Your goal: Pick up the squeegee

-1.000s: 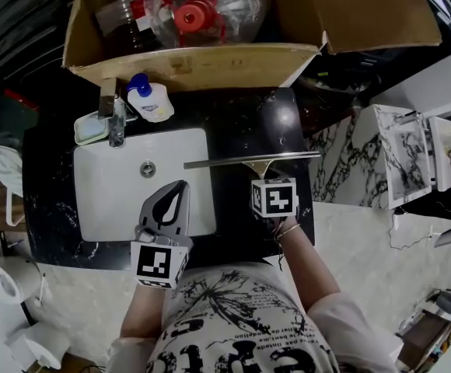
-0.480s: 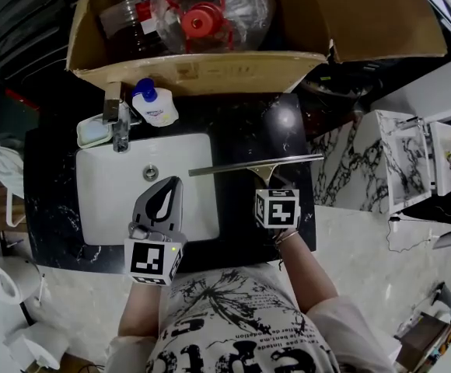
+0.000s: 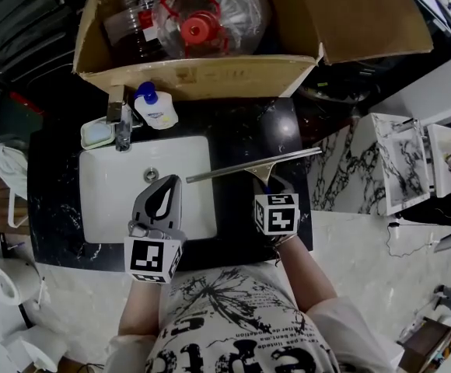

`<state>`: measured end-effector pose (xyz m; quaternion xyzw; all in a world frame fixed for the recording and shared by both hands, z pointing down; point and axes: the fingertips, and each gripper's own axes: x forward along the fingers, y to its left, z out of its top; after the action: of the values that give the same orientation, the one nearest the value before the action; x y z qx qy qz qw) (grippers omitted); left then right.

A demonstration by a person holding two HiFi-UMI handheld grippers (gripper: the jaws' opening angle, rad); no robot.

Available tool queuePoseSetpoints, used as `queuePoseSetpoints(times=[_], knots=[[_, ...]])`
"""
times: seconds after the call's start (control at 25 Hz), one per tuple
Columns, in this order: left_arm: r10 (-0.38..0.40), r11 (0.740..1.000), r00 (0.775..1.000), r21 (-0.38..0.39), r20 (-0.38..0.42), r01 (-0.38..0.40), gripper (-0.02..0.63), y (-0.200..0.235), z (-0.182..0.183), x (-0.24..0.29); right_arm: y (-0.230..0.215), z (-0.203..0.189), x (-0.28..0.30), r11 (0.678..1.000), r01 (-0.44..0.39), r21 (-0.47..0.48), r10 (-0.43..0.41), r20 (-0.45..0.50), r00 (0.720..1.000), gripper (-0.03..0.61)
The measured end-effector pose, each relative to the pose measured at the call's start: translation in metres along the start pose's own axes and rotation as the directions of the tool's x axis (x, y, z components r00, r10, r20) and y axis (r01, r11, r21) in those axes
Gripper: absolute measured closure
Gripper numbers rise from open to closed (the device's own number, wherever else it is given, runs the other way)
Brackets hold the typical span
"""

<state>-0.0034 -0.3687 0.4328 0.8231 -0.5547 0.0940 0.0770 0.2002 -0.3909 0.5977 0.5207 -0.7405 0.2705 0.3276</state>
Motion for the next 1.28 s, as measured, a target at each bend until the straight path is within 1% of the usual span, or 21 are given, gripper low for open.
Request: queuePoseSetpoints(times=[0.2, 0.32, 0.44, 0.56, 0.72, 0.88, 1.04, 1.12, 1.28], knots=[[0.029, 1.000, 0.999, 0.009, 0.031, -0.029, 0.601, -0.001, 0.010, -0.009, -0.003, 0.030, -0.029, 1.000, -0.005, -0.005, 0.006, 0.135, 0.991, 0.462], [0.050, 0.999, 0.997, 0.009, 0.051, -0.051, 0.601, -0.003, 0.016, -0.016, -0.006, 0.051, -0.050, 1.000, -0.007, -0.004, 0.007, 0.225, 0.974, 0.462], [0.069, 0.997, 0.995, 0.014, 0.072, -0.070, 0.601, -0.006, 0.023, -0.024, -0.010, 0.070, -0.073, 1.000, -0.010, -0.001, 0.010, 0.313, 0.950, 0.462], [0.089, 0.996, 0.991, 0.017, 0.095, -0.091, 0.601, -0.008, 0.032, -0.031, -0.013, 0.093, -0.096, 1.000, -0.011, -0.011, 0.015, 0.409, 0.912, 0.462], [0.105, 0.994, 0.986, 0.029, 0.129, -0.110, 0.601, -0.015, 0.045, -0.039, -0.011, 0.119, -0.133, 0.998, -0.018, -0.054, 0.043, 0.525, 0.850, 0.462], [0.120, 0.991, 0.980, 0.043, 0.161, -0.129, 0.601, -0.019, 0.061, -0.042, -0.008, 0.137, -0.166, 0.994, 0.003, -0.111, 0.066, 0.615, 0.786, 0.462], [0.141, 0.987, 0.972, 0.050, 0.190, -0.153, 0.601, -0.019, 0.074, -0.048, -0.006, 0.146, -0.194, 0.988, 0.031, -0.151, 0.082, 0.686, 0.723, 0.462], [0.150, 0.985, 0.968, 0.051, 0.203, -0.164, 0.601, -0.019, 0.080, -0.052, -0.005, 0.148, -0.203, 0.987, 0.039, -0.158, 0.085, 0.706, 0.703, 0.462], [0.164, 0.983, 0.962, 0.047, 0.220, -0.178, 0.601, -0.019, 0.087, -0.057, -0.005, 0.148, -0.215, 0.987, 0.045, -0.152, 0.081, 0.726, 0.683, 0.462]])
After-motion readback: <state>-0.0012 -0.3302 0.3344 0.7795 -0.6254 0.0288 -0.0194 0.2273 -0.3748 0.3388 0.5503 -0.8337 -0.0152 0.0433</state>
